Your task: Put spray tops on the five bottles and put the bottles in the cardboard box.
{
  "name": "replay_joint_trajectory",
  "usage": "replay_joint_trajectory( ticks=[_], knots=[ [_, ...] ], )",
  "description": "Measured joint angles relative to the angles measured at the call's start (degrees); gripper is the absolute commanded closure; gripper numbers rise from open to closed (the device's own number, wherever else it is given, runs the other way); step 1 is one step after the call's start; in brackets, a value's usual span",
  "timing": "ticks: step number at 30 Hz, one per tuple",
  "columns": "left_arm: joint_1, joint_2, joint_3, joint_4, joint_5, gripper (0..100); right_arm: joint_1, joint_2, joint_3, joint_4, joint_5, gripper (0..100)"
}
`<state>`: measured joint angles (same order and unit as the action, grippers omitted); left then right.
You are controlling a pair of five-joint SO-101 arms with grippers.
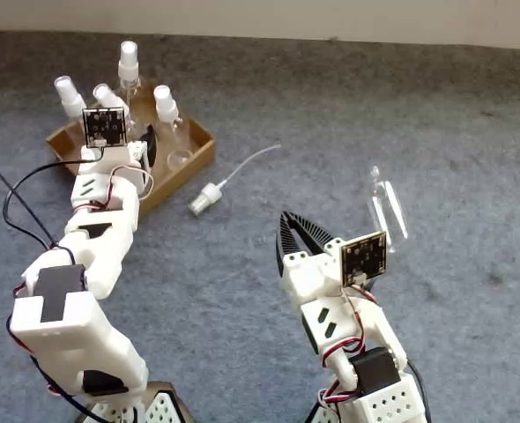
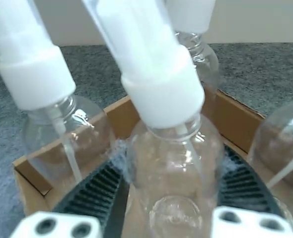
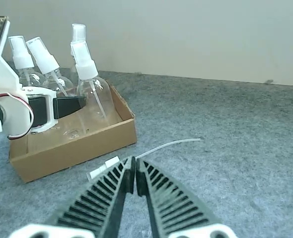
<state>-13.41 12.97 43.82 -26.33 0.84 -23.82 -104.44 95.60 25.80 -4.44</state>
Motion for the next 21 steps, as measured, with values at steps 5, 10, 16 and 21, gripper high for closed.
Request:
replay_joint_trajectory(
  ticks=[5, 10, 16, 21],
  knots=[
    [0.0, 0.0, 0.0, 0.0, 0.0, 84, 0.0, 0.0, 0.0, 0.0, 0.0, 99.3],
    [0.0, 0.0, 0.0, 0.0, 0.1, 79, 0.0, 0.0, 0.0, 0.0, 0.0, 99.3],
    [-0.1, 0.4, 3.6, 0.4, 0.2, 77, 0.0, 0.0, 0.0, 0.0, 0.0, 99.3],
    [0.0, 0.3, 4.0, 0.3, -0.2, 77, 0.0, 0.0, 0.0, 0.0, 0.0, 99.3]
  ],
)
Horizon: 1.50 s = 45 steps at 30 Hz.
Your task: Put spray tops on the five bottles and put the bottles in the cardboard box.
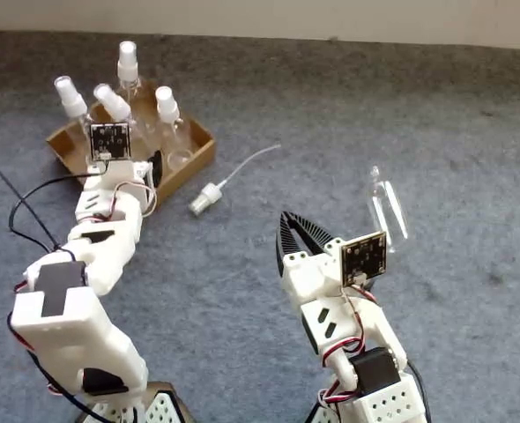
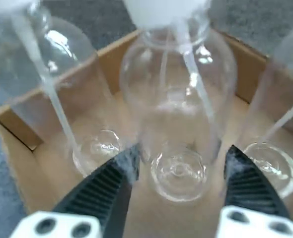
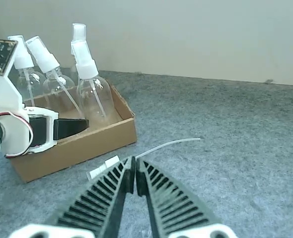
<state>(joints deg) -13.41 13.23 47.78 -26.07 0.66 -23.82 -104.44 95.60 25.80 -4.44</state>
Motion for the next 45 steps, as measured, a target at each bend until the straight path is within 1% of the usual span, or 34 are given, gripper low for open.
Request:
replay_joint_trajectory(
  ticks=[25, 38, 42, 45],
  knots=[
    [0.0, -0.4, 1.2, 0.1, 0.3, 77, 0.0, 0.0, 0.0, 0.0, 0.0, 99.3],
    [0.0, -16.1, 14.1, 0.3, 0.0, 77, 0.0, 0.0, 0.0, 0.0, 0.0, 99.3],
    [0.0, -21.7, 14.9, 6.7, 0.0, 77, 0.0, 0.0, 0.0, 0.0, 0.0, 99.3],
    [0.0, -27.0, 15.0, 14.5, 0.0, 77, 0.0, 0.0, 0.0, 0.0, 0.0, 99.3]
  ],
)
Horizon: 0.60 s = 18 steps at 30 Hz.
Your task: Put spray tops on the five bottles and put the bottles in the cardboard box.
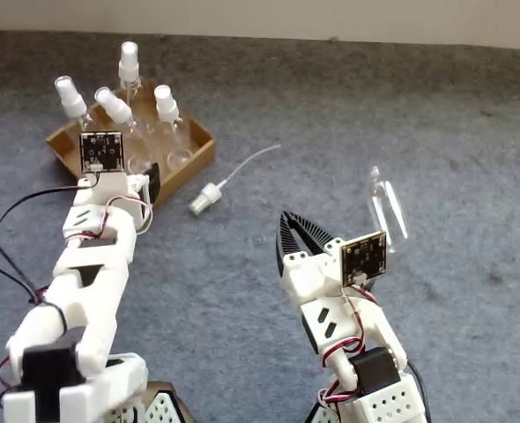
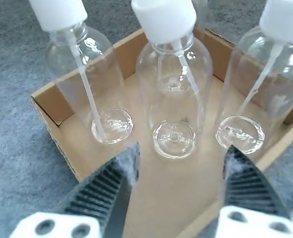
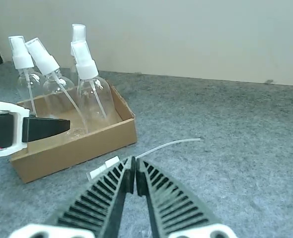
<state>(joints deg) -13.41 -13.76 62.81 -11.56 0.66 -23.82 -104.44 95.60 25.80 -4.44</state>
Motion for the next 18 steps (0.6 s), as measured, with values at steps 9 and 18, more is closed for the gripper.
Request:
replay_joint_trajectory(
  ticks=[9, 18],
  knots=[
    [0.0, -18.5, 0.0, 23.7, 0.0, 77, 0.1, 0.0, 0.0, 0.0, 0.0, 99.3],
    [4.6, -34.5, 0.0, 47.6, 0.0, 96, 4.2, 0.0, 0.0, 2.8, 0.0, 99.3]
  ],
)
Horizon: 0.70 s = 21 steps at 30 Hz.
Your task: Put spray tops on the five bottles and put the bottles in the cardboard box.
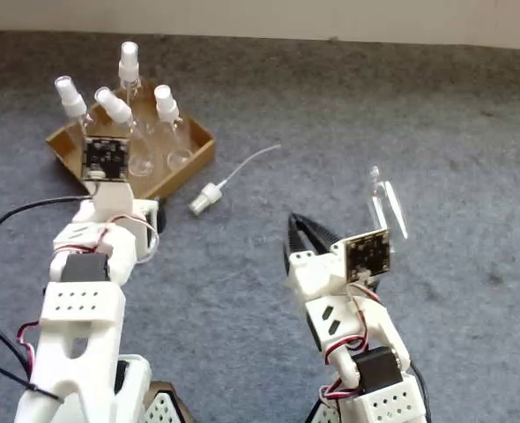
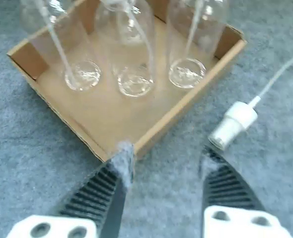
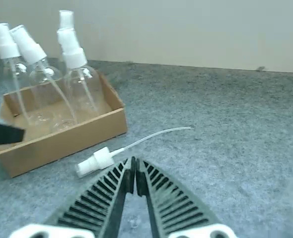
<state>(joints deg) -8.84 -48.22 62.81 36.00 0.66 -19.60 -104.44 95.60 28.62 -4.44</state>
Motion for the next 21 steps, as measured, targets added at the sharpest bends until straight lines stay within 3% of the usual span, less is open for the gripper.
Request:
replay_joint_trajectory(
  ticks=[12, 21],
  knots=[
    [14.6, -7.6, 0.9, 12.1, 0.0, 99, 25.6, 0.0, -0.9, 0.1, 1.9, 99.1],
    [18.9, -8.1, 7.3, 12.4, 0.0, 99, 27.2, 3.6, -6.9, 0.1, 9.7, 99.1]
  ],
)
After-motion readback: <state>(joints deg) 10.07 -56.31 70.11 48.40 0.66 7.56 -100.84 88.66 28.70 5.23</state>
